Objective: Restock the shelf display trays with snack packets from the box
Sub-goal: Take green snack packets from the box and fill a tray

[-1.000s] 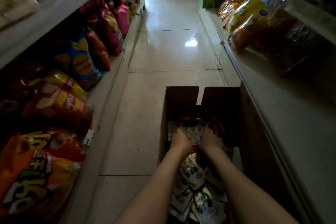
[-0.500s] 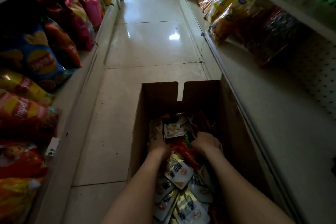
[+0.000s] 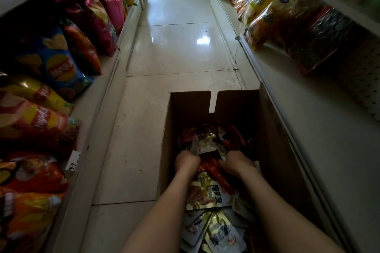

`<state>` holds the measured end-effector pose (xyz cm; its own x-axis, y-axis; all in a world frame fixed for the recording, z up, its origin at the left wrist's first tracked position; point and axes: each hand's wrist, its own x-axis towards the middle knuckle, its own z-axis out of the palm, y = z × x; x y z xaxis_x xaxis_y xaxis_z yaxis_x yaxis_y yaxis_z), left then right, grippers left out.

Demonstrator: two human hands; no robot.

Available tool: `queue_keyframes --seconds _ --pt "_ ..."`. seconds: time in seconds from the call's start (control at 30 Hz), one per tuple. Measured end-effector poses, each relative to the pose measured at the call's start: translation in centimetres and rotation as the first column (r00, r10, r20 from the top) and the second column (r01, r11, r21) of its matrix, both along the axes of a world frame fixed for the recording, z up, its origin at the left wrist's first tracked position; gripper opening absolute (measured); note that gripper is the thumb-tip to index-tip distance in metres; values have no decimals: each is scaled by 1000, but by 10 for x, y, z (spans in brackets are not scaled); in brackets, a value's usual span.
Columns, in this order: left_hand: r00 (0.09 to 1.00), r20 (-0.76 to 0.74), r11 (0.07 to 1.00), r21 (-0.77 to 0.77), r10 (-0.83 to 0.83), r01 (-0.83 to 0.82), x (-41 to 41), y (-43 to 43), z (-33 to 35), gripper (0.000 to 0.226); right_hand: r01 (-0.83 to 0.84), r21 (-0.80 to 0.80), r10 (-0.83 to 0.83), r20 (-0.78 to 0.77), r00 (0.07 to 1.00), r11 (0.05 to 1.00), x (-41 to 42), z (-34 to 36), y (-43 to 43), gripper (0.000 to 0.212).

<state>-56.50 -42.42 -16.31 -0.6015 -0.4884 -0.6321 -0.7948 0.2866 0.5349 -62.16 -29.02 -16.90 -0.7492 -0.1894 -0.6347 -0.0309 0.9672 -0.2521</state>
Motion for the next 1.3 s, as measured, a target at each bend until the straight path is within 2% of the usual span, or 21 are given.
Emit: queue_keyframes --seconds 0.1,0.17,0.23,0.3,0.4,0.43,0.53,0.57,0.63,0.7,0.77,0.8,0.83,0.87,0.9,0.97,1.0,1.07,1.13,1.2,1.3 --pt "966 -75 963 130 249 -238 -6 4 5 30 88 -138 -101 -89 991 986 0 6 10 31" --pt "915 -114 910 205 387 -359 -9 4 5 31 246 -322 -288 -88 954 914 1 13 17 26" --pt "880 -164 883 242 446 -402 -12 3 6 33 393 -492 -469 -35 883 777 0 25 20 21" --pt "878 -194 885 265 437 -382 -13 1 7 32 476 -627 -573 58 818 616 -2 38 20 17" --pt "868 -199 855 369 456 -364 -14 2 13 33 548 -775 -587 295 754 315 -2 58 13 13" --pt "846 -195 808 459 496 -368 -14 3 17 39 546 -793 -557 333 760 271 -1 61 11 14" --pt "811 -184 617 745 555 -253 -19 5 33 91 464 -820 -403 320 857 336 1 61 -1 18" --pt "814 -214 610 766 540 -204 -20 4 40 100 432 -828 -336 317 887 357 3 58 -8 24" --pt "822 -348 736 666 451 -121 -18 1 58 91 394 -846 -188 348 919 359 6 58 -19 35" --pt "821 -485 909 405 300 -93 -15 -6 67 63 397 -866 -63 398 915 303 9 61 -28 40" --pt "801 -579 985 152 151 -76 -13 -17 80 40 439 -876 -71 434 898 202 7 66 -35 30" --pt "786 -612 996 57 91 -71 -12 -23 90 36 428 -884 -140 407 903 189 3 64 -39 22" --pt "762 -644 996 -4 61 -84 -11 -30 101 34 397 -890 -238 346 908 222 -5 58 -43 20" --pt "736 -675 994 -41 50 -105 -11 -39 107 34 346 -878 -325 238 915 331 -15 47 -49 23" --pt "710 -702 990 -60 48 -127 -11 -47 111 34 275 -827 -365 91 926 490 -25 35 -54 29" --pt "684 -727 983 -74 61 -166 -8 -59 109 36 71 -609 -188 -131 973 790 -37 9 -66 49" --pt "679 -731 978 -81 73 -193 -5 -64 105 39 -44 -503 -43 -160 986 863 -40 -5 -73 60" --pt "656 -746 962 -83 112 -259 0 -68 97 50 -242 -315 196 -172 965 918 -39 -22 -86 75" --pt "633 -769 956 -109 93 -272 1 -67 92 54 -357 -80 340 -171 925 931 -36 -29 -91 73" --pt "626 -778 952 -153 50 -265 2 -67 86 47 -420 110 434 -215 875 901 -33 -29 -93 68" --pt "585 -808 944 -142 63 -298 6 -66 83 37 -492 273 555 -249 794 826 -27 -24 -87 70"
